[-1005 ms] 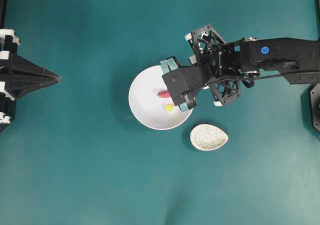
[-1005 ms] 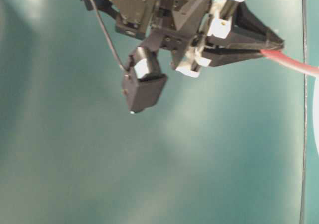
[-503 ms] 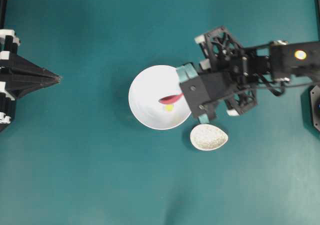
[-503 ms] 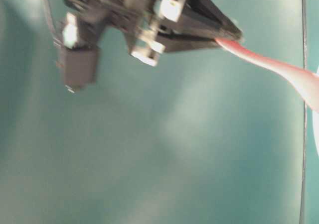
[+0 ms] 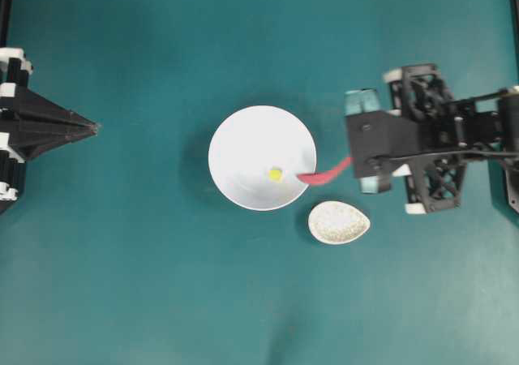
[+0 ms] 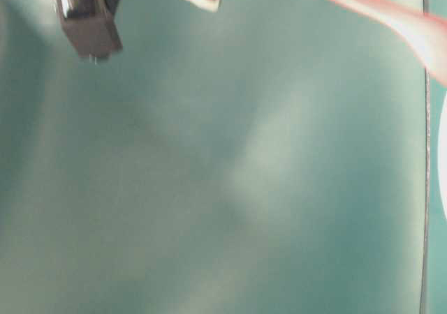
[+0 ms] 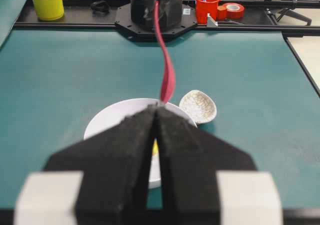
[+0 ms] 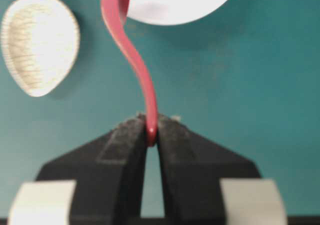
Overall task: Scoop the yellow hexagonal prism block from the bowl with a spoon using the right arm.
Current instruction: 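Lift the empty spoon out of the bowl toward the spoon rest, then lay the spoon in the spoon rest and open the right gripper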
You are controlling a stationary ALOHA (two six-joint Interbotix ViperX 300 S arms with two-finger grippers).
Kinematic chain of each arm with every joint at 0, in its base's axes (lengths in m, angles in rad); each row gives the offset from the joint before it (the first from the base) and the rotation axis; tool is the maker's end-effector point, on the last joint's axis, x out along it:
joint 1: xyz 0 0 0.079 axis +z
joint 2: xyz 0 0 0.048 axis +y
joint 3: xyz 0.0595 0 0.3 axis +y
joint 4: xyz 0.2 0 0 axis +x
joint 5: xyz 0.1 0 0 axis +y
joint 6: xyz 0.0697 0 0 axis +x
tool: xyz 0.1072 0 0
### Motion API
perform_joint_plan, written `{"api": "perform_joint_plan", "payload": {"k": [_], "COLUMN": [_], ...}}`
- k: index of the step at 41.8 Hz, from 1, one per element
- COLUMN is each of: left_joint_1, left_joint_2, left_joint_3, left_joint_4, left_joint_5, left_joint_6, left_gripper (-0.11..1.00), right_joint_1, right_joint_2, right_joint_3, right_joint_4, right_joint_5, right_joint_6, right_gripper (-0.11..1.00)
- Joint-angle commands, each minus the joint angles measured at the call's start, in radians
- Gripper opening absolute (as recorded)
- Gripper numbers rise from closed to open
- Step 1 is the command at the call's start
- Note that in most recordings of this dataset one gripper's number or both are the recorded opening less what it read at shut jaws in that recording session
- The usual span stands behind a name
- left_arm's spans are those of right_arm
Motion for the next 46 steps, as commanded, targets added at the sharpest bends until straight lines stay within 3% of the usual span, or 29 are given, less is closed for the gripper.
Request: {"api": "perform_joint_plan", "payload": {"k": [1, 8, 20, 33, 46], "left_joint_1": [0.002, 0.002, 0.0, 0.0, 0.0], "left_joint_2": [0.008, 0.009, 0.014, 0.017, 0.025], "left_joint_3": [-0.025, -0.025, -0.025, -0.023, -0.021], "left_joint_4": [0.003, 0.003, 0.003, 0.003, 0.003], "left_joint_5": [-0.003, -0.003, -0.005, -0.003, -0.003], "left_joint_6": [0.0, 0.002, 0.0, 0.0, 0.0], "left_gripper": [0.0, 0.0, 0.0, 0.0, 0.0], "right_joint_1": [0.029, 0.078, 0.112, 0.114, 0.114], "right_joint_2": [-0.063, -0.132, -0.166, -0.166, -0.166], "right_joint_3": [0.018, 0.089, 0.238, 0.327, 0.336], "right_joint_4": [0.026, 0.063, 0.072, 0.077, 0.104], "right_joint_5": [-0.008, -0.048, -0.176, -0.324, -0.339], "right_joint_6": [0.054, 0.17, 0.31, 0.33, 0.333], "right_gripper": [0.11, 0.11, 0.11, 0.11, 0.11]}}
